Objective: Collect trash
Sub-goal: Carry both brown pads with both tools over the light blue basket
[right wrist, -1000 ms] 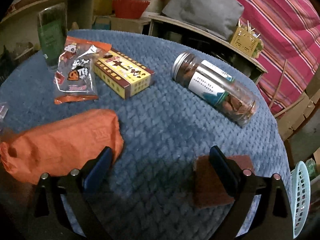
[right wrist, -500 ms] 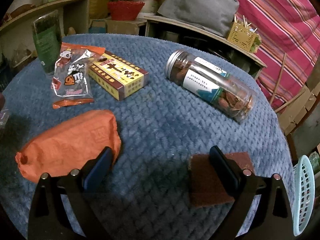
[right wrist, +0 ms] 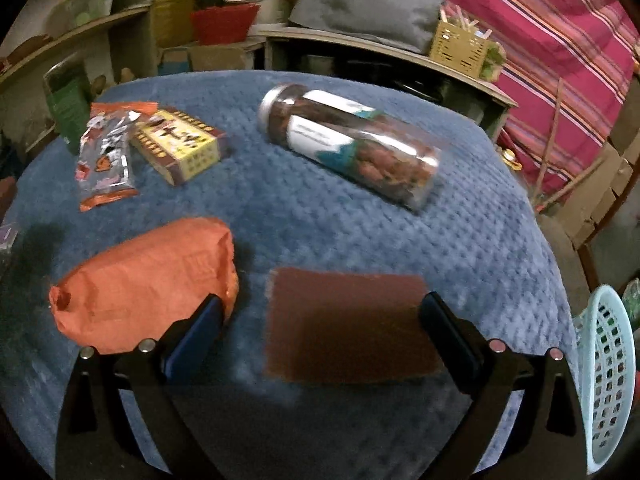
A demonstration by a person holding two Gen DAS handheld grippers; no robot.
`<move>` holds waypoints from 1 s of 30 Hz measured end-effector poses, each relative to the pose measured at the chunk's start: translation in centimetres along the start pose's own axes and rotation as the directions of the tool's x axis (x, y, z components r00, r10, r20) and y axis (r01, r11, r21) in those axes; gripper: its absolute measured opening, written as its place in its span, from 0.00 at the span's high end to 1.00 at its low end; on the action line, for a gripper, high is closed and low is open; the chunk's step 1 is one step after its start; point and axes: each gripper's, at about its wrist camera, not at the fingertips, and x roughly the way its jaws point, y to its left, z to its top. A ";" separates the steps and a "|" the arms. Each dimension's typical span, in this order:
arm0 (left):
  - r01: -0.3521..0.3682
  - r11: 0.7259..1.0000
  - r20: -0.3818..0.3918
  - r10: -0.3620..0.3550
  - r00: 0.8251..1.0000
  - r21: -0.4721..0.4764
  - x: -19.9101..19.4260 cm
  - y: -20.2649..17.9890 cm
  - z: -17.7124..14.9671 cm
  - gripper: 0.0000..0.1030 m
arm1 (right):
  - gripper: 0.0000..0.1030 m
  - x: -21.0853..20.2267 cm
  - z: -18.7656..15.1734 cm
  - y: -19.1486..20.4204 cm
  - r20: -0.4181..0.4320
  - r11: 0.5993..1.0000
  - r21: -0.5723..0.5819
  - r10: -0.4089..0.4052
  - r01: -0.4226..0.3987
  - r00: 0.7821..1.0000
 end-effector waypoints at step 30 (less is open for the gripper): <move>-0.063 0.998 0.026 0.062 0.998 0.019 1.0 -3.9 1.0 0.13 | 0.19 -2.6 -1.3 -3.8 0.095 0.991 0.098 0.086 -0.095 0.992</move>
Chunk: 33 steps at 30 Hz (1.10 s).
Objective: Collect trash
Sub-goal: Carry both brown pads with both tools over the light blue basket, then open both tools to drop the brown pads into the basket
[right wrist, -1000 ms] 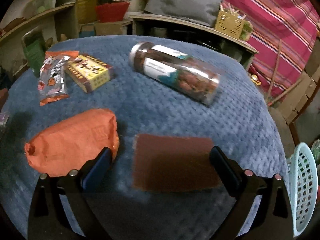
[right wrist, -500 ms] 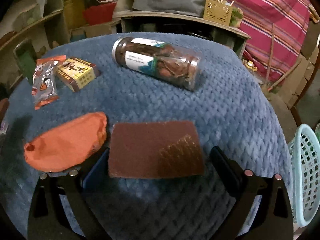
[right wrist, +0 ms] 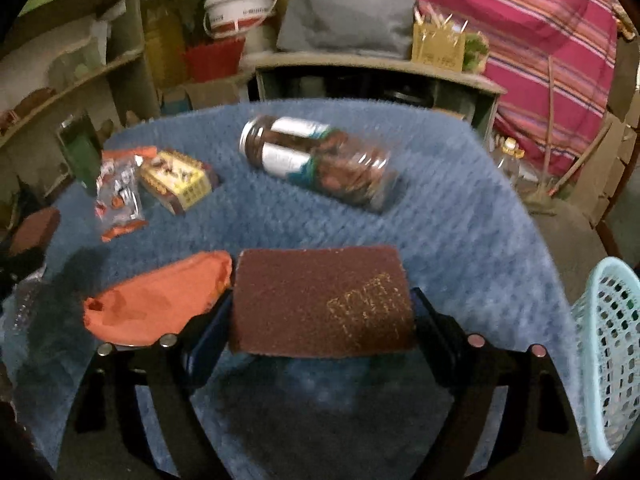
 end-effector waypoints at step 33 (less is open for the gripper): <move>0.365 0.863 0.047 -0.405 0.913 0.349 0.2 -41.0 0.6 0.13 | 0.19 -13.0 -7.0 -31.7 0.071 0.885 0.329 -0.371 0.329 0.926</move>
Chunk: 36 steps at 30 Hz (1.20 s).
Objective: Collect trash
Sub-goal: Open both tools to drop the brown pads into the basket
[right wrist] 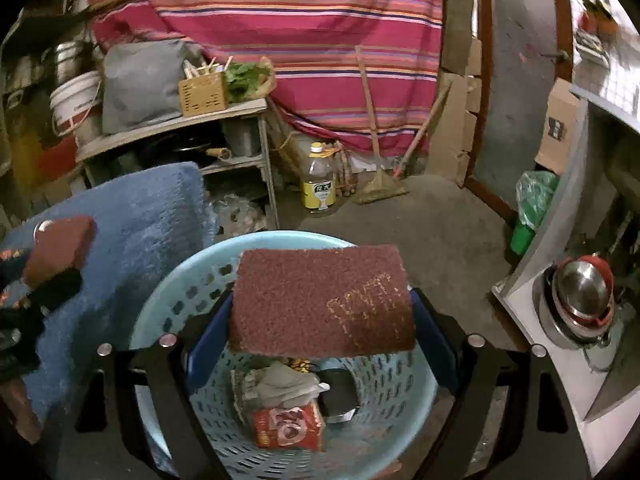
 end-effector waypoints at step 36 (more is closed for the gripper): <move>-0.094 0.994 -0.017 0.093 0.996 -0.064 -2.7 4.8 -0.7 0.05 | 0.12 3.5 -1.0 1.0 -0.093 0.997 0.062 0.045 -0.039 0.995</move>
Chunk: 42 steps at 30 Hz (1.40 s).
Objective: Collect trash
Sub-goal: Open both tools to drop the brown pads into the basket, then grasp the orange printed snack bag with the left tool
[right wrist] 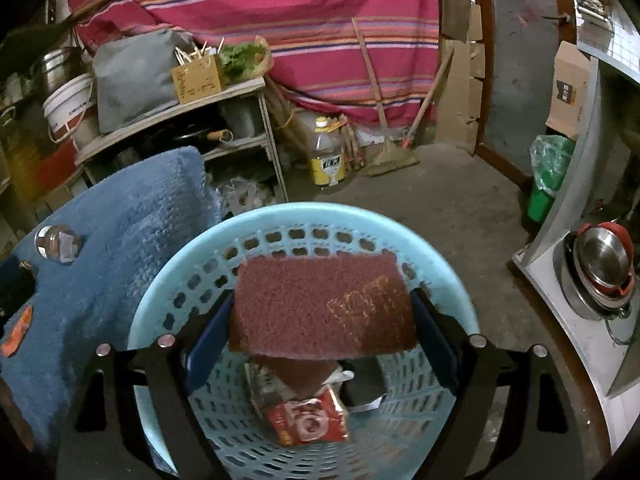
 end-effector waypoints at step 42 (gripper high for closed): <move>-0.444 0.844 -0.257 0.377 0.890 -0.300 2.1 36.4 -6.7 0.06 | 0.04 1.9 -1.0 25.4 -0.035 0.963 -0.097 0.249 -0.251 0.968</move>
